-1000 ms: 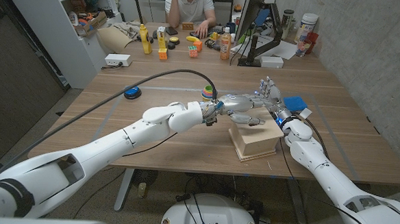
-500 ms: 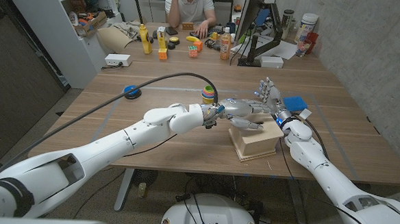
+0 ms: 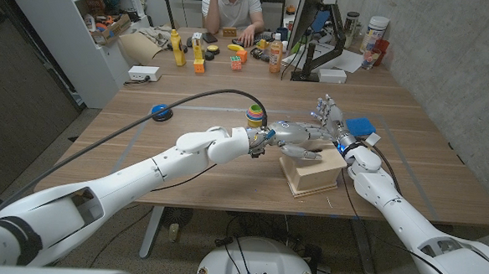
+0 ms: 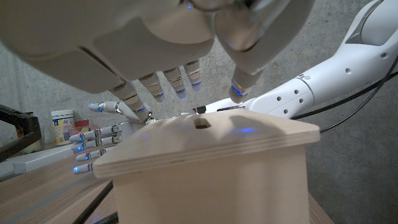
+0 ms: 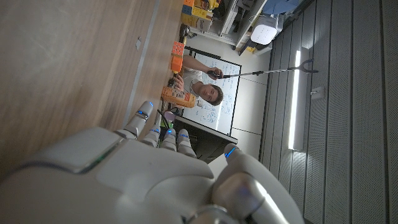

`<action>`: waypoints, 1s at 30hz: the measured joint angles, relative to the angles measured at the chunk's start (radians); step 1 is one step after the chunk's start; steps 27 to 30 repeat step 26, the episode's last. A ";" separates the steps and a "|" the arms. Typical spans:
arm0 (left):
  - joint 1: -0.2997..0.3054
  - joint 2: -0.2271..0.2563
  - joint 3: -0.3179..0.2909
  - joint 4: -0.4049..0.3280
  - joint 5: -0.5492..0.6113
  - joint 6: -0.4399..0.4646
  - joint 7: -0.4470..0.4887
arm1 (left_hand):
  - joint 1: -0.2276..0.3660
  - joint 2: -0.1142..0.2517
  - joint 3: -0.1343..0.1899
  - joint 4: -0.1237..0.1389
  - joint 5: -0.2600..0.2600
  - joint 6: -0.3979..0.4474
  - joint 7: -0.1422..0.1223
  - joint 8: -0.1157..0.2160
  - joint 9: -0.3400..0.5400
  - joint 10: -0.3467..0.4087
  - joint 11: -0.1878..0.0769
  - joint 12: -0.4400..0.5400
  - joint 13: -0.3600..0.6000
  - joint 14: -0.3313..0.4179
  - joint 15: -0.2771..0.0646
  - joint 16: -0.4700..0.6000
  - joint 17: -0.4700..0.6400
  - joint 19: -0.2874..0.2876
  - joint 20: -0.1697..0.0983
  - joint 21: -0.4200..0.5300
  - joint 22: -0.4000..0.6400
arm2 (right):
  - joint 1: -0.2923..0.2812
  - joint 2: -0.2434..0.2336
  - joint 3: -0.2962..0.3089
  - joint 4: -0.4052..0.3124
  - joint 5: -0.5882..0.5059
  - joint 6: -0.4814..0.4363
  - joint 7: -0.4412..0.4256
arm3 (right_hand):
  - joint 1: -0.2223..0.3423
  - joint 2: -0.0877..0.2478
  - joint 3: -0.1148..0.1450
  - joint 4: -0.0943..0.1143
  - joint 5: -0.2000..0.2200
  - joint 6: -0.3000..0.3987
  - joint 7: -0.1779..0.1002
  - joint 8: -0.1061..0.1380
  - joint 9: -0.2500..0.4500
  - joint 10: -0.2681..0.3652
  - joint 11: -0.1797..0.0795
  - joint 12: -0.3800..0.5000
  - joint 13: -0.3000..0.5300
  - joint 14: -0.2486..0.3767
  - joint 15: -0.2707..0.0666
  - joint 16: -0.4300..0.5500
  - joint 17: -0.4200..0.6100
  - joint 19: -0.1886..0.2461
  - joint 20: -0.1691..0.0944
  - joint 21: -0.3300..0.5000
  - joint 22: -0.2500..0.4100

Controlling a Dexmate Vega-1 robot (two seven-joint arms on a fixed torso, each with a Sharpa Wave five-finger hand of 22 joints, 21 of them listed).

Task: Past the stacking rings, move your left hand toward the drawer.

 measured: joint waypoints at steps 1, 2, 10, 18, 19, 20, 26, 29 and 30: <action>0.000 0.000 0.000 0.000 0.000 0.000 0.000 | 0.000 0.000 0.000 0.000 0.000 0.000 0.000 0.000 0.000 0.000 0.000 0.000 0.000 0.000 0.000 0.000 0.000 0.000 0.000 -0.003 0.000 | 0.000 0.000 0.000 0.002 0.000 0.000 0.000 | 0.000 0.000 0.000 0.000 0.000 0.000 0.000 0.000 0.000 0.000 0.000 0.000 0.000 0.000 0.000 0.000 0.000 0.000 0.000 0.000 0.000; -0.001 -0.001 0.001 0.001 0.000 0.000 0.000 | 0.000 0.000 0.000 0.000 0.004 0.000 0.000 0.000 0.000 0.000 0.000 0.000 0.000 0.000 0.000 0.000 0.000 0.000 0.000 -0.004 0.000 | 0.001 0.000 0.000 0.003 0.000 0.001 0.001 | 0.000 0.000 0.000 0.000 0.000 0.000 0.000 0.000 0.000 0.000 0.000 0.000 0.000 0.000 0.000 0.000 0.000 0.000 0.000 0.000 0.000; -0.005 -0.003 0.003 0.003 0.002 -0.001 0.000 | 0.000 0.000 -0.004 -0.004 0.004 0.000 0.000 0.000 0.005 0.000 0.000 0.000 0.000 0.000 0.000 0.000 0.000 0.000 0.000 -0.004 0.000 | 0.005 0.003 0.000 0.012 0.000 0.004 0.006 | 0.000 0.000 0.000 0.000 0.004 0.000 0.000 0.000 0.000 0.000 0.000 0.000 0.000 0.000 0.000 0.000 0.000 0.000 0.000 -0.004 0.000; -0.008 -0.007 0.006 0.006 0.004 -0.001 0.000 | 0.000 0.000 -0.004 -0.004 0.004 0.000 0.000 0.000 0.005 0.000 0.000 0.000 0.000 0.000 0.000 0.000 0.000 0.000 0.000 -0.008 0.000 | 0.009 0.004 0.001 0.020 0.000 0.007 0.010 | 0.000 0.000 0.000 0.000 0.004 0.000 0.000 0.000 0.000 0.000 0.000 0.000 0.000 0.000 0.000 0.000 0.000 0.000 0.000 -0.008 0.000; -0.008 -0.007 0.007 0.006 0.004 -0.001 0.000 | 0.000 0.000 -0.004 -0.004 0.004 0.000 0.000 0.000 0.005 0.000 0.000 0.000 0.000 0.000 0.000 0.000 0.000 0.000 0.000 -0.008 0.000 | 0.010 0.005 0.001 0.021 0.000 0.007 0.010 | 0.000 0.000 0.000 0.000 0.004 0.000 0.000 0.000 0.000 0.000 0.000 0.000 0.000 0.000 0.000 0.000 0.000 0.000 0.000 -0.008 0.000; -0.009 -0.008 0.007 0.007 0.004 -0.001 0.000 | 0.000 0.000 -0.004 -0.004 0.004 0.000 0.000 0.000 0.005 0.000 0.000 0.000 0.000 0.000 0.000 0.000 0.000 0.000 0.000 -0.008 0.000 | 0.010 0.005 0.001 0.021 0.000 0.007 0.010 | 0.000 0.000 0.000 0.000 0.004 0.000 0.000 0.000 0.000 0.000 0.000 0.000 0.000 0.000 0.000 0.000 0.000 0.000 0.000 -0.008 0.000; -0.012 -0.009 0.009 0.010 0.005 -0.002 -0.001 | -0.006 0.005 -0.004 -0.004 0.004 0.000 0.000 0.000 0.005 0.000 0.000 0.000 0.000 0.000 0.000 0.000 0.000 0.000 0.000 -0.008 0.000 | 0.014 0.007 0.002 0.029 0.001 0.008 0.014 | 0.000 0.000 -0.002 0.002 0.004 0.000 0.000 0.000 0.000 0.000 0.000 0.000 0.000 0.000 0.000 0.000 0.000 0.000 0.000 -0.008 0.000; -0.012 -0.009 0.009 0.010 0.005 -0.002 -0.001 | -0.006 0.005 -0.004 -0.004 0.004 0.000 0.000 0.000 0.005 0.000 0.000 0.000 0.000 0.000 0.000 0.000 0.000 0.000 0.000 -0.008 0.000 | 0.014 0.007 0.002 0.029 0.001 0.008 0.014 | 0.000 0.000 -0.002 0.002 0.004 0.000 0.000 0.000 0.000 0.000 0.000 0.000 0.000 0.000 0.000 0.000 0.000 0.000 0.000 -0.008 0.000; -0.012 -0.009 0.009 0.010 0.005 -0.002 -0.001 | -0.006 0.005 -0.004 -0.004 0.004 0.000 0.000 0.000 0.005 0.000 0.000 0.000 0.000 0.000 0.000 0.000 0.000 0.000 0.000 -0.008 0.000 | 0.014 0.007 0.002 0.029 0.001 0.008 0.014 | 0.000 0.000 -0.002 0.002 0.004 0.000 0.000 0.000 0.000 0.000 0.000 0.000 0.000 0.000 0.000 0.000 0.000 0.000 0.000 -0.008 0.000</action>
